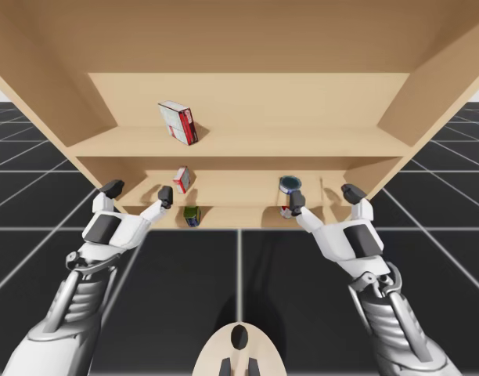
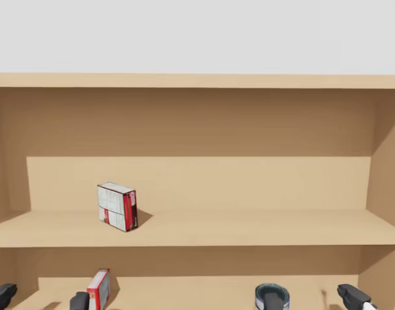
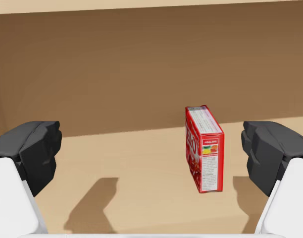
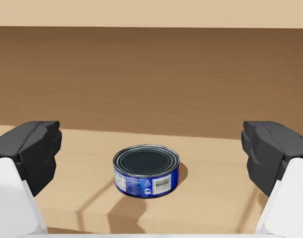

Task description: Retrieve the gelatin box from the shelves.

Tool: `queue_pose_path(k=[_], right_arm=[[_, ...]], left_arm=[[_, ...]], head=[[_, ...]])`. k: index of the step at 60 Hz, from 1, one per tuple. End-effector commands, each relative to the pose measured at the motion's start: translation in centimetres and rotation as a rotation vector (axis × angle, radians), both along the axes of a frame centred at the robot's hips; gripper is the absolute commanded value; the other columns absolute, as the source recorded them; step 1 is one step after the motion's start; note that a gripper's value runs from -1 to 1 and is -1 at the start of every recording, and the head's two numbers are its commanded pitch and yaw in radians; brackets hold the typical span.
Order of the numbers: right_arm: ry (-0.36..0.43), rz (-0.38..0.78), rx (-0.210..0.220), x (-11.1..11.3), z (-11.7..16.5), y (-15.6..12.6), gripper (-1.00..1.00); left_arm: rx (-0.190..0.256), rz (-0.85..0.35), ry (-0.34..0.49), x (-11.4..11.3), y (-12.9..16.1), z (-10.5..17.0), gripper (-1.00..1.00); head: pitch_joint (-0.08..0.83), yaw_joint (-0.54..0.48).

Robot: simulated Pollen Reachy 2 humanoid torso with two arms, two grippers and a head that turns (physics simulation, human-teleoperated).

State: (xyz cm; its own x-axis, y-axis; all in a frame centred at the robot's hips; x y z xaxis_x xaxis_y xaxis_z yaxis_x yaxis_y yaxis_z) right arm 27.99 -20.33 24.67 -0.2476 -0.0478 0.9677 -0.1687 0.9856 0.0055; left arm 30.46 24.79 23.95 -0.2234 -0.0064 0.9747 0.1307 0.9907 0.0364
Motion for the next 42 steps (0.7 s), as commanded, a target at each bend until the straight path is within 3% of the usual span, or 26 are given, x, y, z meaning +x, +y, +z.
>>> queue_pose_path(k=[1, 17, 42], right_arm=[[0.011, -0.011, 0.036, -0.21, -0.24, 0.55, -1.0], [0.013, 0.011, 0.034, -0.23, -0.06, 0.49, -1.0], [0.019, 0.013, 0.029, -0.14, -0.1, 0.48, -1.0]], left_arm=[[-0.002, 0.002, 0.0, -0.03, 0.0, 0.04, -1.0], [-0.005, 0.003, -0.001, -0.07, 0.13, 0.09, -1.0], [-0.007, 0.001, -0.004, 0.05, 0.41, 0.17, -1.0]], head=[[0.0, -0.02], [0.088, -0.02], [0.3, 0.17]])
